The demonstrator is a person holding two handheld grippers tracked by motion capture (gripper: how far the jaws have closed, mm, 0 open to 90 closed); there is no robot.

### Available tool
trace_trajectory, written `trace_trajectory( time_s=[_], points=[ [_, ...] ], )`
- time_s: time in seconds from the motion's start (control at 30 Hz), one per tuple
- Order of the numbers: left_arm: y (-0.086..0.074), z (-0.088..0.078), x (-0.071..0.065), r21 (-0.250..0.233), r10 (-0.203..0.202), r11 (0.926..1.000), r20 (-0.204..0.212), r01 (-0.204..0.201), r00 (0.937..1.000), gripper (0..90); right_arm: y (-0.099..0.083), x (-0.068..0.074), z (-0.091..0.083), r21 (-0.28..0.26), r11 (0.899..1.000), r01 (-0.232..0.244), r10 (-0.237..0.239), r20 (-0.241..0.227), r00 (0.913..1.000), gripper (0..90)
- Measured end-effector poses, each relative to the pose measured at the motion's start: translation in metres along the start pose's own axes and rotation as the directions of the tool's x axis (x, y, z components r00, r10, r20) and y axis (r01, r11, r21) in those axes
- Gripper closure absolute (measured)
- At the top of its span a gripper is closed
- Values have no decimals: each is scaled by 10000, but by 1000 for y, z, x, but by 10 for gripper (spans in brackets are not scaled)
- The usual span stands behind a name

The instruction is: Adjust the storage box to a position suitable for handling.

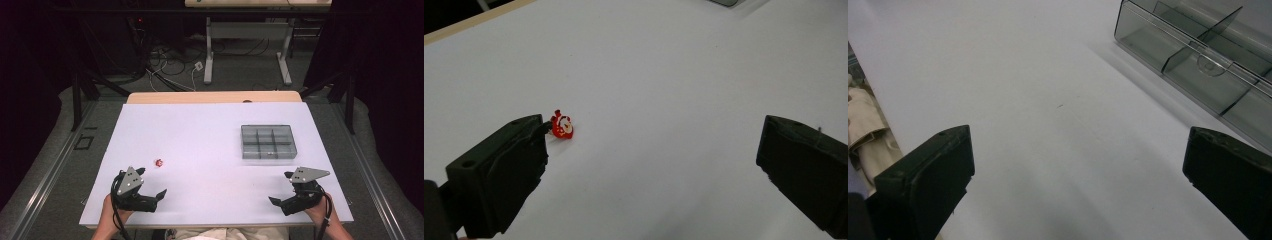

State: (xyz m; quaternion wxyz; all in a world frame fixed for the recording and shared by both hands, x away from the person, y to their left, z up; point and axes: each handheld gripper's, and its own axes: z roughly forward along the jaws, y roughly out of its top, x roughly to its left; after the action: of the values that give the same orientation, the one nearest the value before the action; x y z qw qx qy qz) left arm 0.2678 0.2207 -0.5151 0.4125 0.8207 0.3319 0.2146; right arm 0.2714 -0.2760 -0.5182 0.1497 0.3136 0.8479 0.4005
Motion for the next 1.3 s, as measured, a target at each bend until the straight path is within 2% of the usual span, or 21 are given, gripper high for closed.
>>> trace_trajectory(
  time_s=[0.27, 0.47, 0.6, 0.63, 0.73, 0.97, 1.13, 1.17, 1.3],
  points=[
    [0, 1, -1, -12, -31, 10000, 41, 31, 10000, 1, 0, 0, 0, 22, 10000, -64, 63, 162, 9998, 0],
    [0, 1, -1, 19, -3, 10000, 60, 3, 10000, 1, 2, 1, 2, 132, 9999, 54, -55, 102, 9999, 0],
    [0, 2, 0, 124, 44, 9999, 62, -45, 10000, 1, 4, -2, 7, 77, 9998, 198, -200, 314, 9993, 0],
    [0, 2, 0, 124, 65, 9999, 54, -66, 10000, 1, 4, -3, 8, 124, 9998, 140, -142, 196, 9997, 0],
    [0, 2, 0, 129, 63, 9999, 49, -64, 10000, 1, 5, -6, 11, 144, 9999, 65, -69, 297, 9995, 0],
    [0, 2, 0, 88, 62, 9999, 18, -62, 10000, 1, 10, -11, 20, 310, 9993, 220, -230, 330, 9992, 0],
    [0, 3, -1, 101, -12, 9999, 72, 11, 10000, 1, 15, -15, 23, 300, 9993, 243, -259, 532, 9982, 0],
    [0, 4, -1, 94, -2, 10000, 76, 1, 10000, 1, 17, -16, 23, 278, 9990, 342, -360, 704, 9969, 0],
    [0, 4, -1, 97, 23, 10000, 63, -24, 10000, 1, 21, -20, 24, 67, 9998, 181, -186, 813, 9965, 0]
  ],
)
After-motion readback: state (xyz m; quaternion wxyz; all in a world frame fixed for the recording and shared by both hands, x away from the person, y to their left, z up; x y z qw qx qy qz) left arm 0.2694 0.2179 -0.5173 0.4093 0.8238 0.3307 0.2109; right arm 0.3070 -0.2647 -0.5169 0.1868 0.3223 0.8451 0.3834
